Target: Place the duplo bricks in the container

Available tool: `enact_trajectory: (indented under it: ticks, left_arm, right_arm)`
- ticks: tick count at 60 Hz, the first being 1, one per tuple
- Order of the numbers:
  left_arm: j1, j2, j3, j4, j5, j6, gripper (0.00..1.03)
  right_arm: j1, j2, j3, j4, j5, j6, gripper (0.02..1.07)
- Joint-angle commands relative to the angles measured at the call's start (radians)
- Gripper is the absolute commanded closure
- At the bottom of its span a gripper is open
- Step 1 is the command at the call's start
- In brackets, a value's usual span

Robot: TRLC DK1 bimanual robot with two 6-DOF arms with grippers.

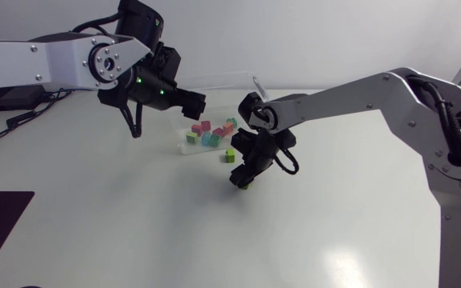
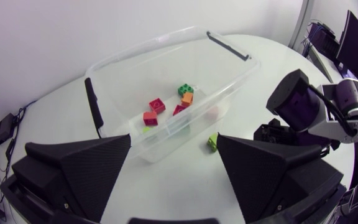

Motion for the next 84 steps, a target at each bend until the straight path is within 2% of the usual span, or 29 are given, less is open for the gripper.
enact_trajectory:
  ticks: [1, 7, 27, 35, 57, 66, 76, 84]
  left_arm:
    - [-0.017, -0.028, -0.035, -0.019, -0.007, -0.035, 0.08]
    - [-0.04, -0.022, -0.05, -0.031, -0.005, -0.048, 0.08]
    - [-0.158, 0.093, -0.035, -0.046, -0.005, -0.096, 0.11]
    - [-0.198, 0.183, 0.036, -0.097, -0.005, -0.131, 0.11]
    - [-0.214, 0.441, 0.309, -0.264, -0.004, -0.246, 0.11]
    - [-0.222, 0.516, 0.392, -0.278, -0.008, -0.266, 0.11]
    - [-0.233, 0.568, 0.433, -0.281, -0.07, -0.289, 0.14]
    - [-0.244, 0.588, 0.444, -0.281, -0.113, -0.318, 0.18]
  right_arm:
    - [0.006, 0.019, 0.01, -0.02, 0.004, -0.025, 0.67]
    - [-0.006, -0.022, -0.019, -0.011, 0.001, -0.025, 0.77]
    - [-0.128, -0.268, -0.175, 0.029, -0.041, -0.025, 0.77]
    - [-0.192, -0.366, -0.235, 0.046, -0.07, -0.023, 0.77]
    - [-0.322, -0.553, -0.329, 0.055, -0.171, -0.013, 0.77]
    - [-0.364, -0.597, -0.358, 0.068, -0.202, -0.002, 0.77]
    - [-0.379, -0.653, -0.373, 0.094, -0.216, 0.018, 0.77]
    - [-0.361, -0.671, -0.31, 0.089, -0.216, 0.052, 0.77]
